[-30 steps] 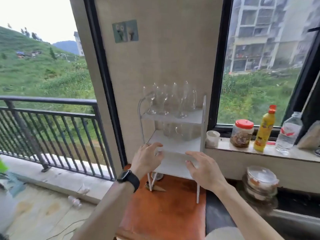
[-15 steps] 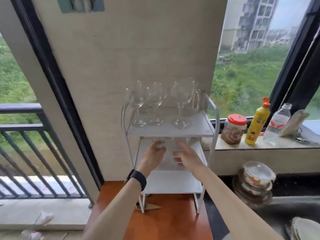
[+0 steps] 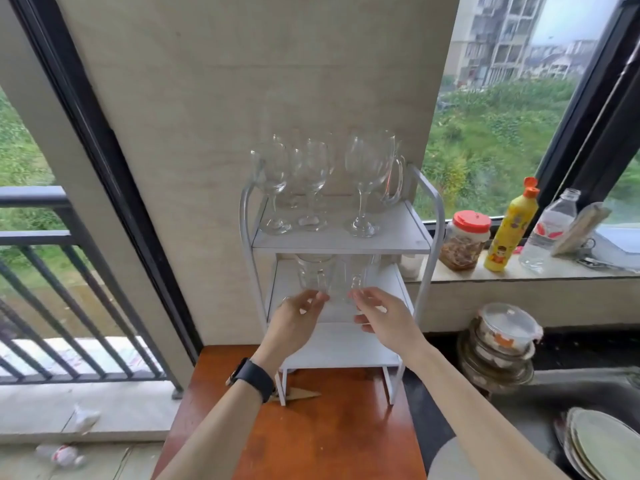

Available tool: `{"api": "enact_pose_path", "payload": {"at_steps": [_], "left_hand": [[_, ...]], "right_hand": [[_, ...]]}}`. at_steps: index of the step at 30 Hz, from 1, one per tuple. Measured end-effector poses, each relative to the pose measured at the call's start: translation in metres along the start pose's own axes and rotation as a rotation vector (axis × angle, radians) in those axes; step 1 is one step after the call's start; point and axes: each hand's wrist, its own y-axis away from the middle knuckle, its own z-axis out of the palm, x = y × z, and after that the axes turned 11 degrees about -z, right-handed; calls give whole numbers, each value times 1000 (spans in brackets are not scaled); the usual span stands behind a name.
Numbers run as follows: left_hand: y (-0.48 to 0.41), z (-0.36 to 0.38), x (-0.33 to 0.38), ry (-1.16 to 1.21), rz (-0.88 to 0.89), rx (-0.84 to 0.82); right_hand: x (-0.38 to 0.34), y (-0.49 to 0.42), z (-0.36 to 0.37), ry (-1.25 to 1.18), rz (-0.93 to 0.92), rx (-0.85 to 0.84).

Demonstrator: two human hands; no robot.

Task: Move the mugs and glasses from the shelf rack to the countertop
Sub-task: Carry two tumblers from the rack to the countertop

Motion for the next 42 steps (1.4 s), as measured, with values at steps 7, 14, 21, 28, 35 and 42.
{"api": "enact_pose_path", "payload": {"at_steps": [7,14,21,28,35,42], "left_hand": [[18,-1,12,206,-42,-59],[23,2,36,507,-173,-90],[35,3,20,634,-188,-140],[91,16,32,623,-84,-293],[164,94,101,574,-27,-512],[290,262,171,520,-10,-844]], "right_hand": [[-14,18,0,-52,28,42],[-28,5,12,-179,105,54],[-17,23,4,-186,72,135],[-17,99,-36,-314,-23,200],[-15,228,-136,-400,-45,491],[6,433,-271,-211,-8,882]]}}
